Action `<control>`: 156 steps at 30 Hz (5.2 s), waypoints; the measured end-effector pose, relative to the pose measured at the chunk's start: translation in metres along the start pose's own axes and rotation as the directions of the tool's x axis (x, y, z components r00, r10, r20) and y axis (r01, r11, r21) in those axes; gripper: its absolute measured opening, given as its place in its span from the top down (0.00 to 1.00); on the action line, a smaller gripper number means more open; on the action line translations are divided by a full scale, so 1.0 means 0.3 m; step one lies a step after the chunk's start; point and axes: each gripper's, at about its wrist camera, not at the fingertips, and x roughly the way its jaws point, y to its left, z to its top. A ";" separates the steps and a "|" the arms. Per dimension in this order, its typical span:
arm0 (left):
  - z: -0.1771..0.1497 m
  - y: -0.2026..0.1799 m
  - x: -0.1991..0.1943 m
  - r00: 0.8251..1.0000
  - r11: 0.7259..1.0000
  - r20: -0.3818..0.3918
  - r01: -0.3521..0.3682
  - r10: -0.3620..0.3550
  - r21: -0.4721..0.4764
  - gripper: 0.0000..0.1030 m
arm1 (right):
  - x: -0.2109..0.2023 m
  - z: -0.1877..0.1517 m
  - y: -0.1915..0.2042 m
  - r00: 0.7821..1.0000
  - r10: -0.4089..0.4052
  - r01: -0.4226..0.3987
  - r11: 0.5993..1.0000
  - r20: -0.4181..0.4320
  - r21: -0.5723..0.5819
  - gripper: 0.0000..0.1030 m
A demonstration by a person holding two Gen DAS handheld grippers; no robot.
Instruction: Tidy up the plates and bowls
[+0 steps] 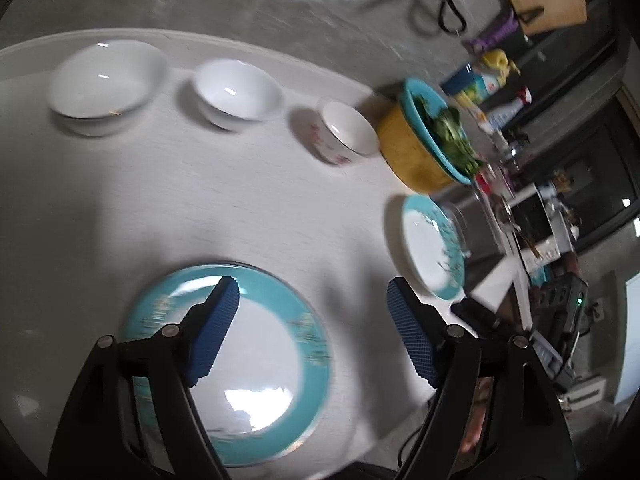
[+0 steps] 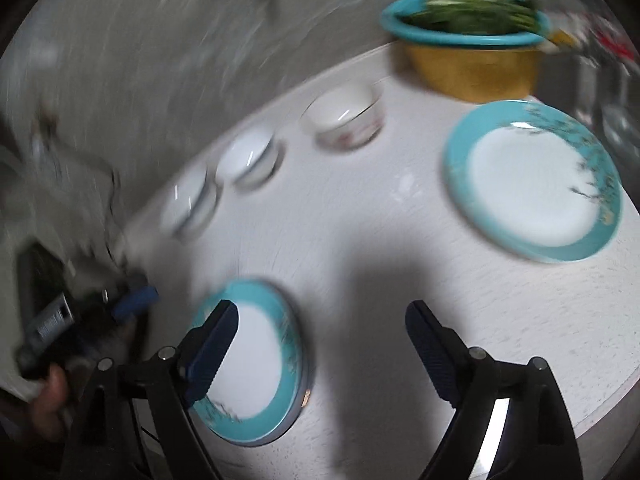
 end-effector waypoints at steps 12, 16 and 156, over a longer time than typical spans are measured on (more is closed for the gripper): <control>0.107 -0.499 0.445 0.988 0.982 -0.094 -0.108 0.124 0.156 0.27 | -0.271 0.300 -0.527 0.990 -0.012 0.001 0.998 0.143 0.071 0.04; 0.160 -0.638 0.636 0.969 0.939 -0.070 -0.209 0.236 0.271 0.27 | -0.216 0.376 -0.710 0.999 -0.016 0.007 0.977 0.041 0.211 0.04; -0.353 0.339 0.048 0.884 0.881 -0.127 -0.463 0.450 -0.103 0.82 | 0.427 -0.163 0.382 0.909 -0.278 -0.020 0.714 -0.310 -0.700 0.76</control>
